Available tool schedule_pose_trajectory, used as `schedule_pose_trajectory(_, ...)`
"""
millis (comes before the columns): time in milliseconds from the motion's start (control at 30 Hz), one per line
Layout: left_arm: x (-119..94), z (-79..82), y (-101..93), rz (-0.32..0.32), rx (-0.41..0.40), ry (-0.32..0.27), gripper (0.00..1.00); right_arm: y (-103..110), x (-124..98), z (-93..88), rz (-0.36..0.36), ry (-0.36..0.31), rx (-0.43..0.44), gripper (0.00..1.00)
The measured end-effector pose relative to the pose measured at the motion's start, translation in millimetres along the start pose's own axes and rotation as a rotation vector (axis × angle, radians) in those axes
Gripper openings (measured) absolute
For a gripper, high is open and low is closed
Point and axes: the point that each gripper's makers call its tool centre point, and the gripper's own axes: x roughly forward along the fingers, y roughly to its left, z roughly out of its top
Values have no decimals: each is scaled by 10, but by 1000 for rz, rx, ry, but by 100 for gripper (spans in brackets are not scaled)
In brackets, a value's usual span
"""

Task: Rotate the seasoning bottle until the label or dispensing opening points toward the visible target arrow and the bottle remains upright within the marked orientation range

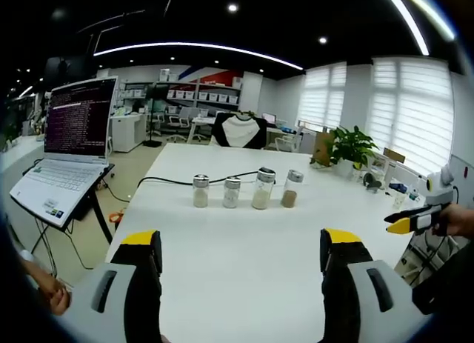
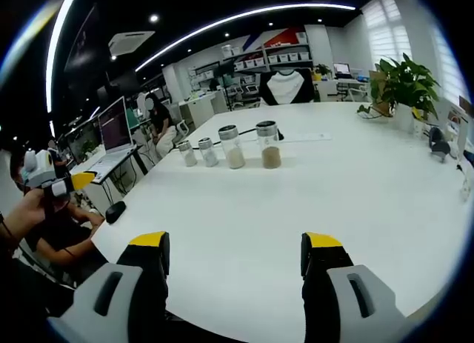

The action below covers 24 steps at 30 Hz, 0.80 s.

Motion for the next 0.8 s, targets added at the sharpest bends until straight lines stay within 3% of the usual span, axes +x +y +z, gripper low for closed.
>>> schedule_pose_trajectory(800,190,-23,-73,-20,20,30,91,-42,63,107,14,18,-9,72)
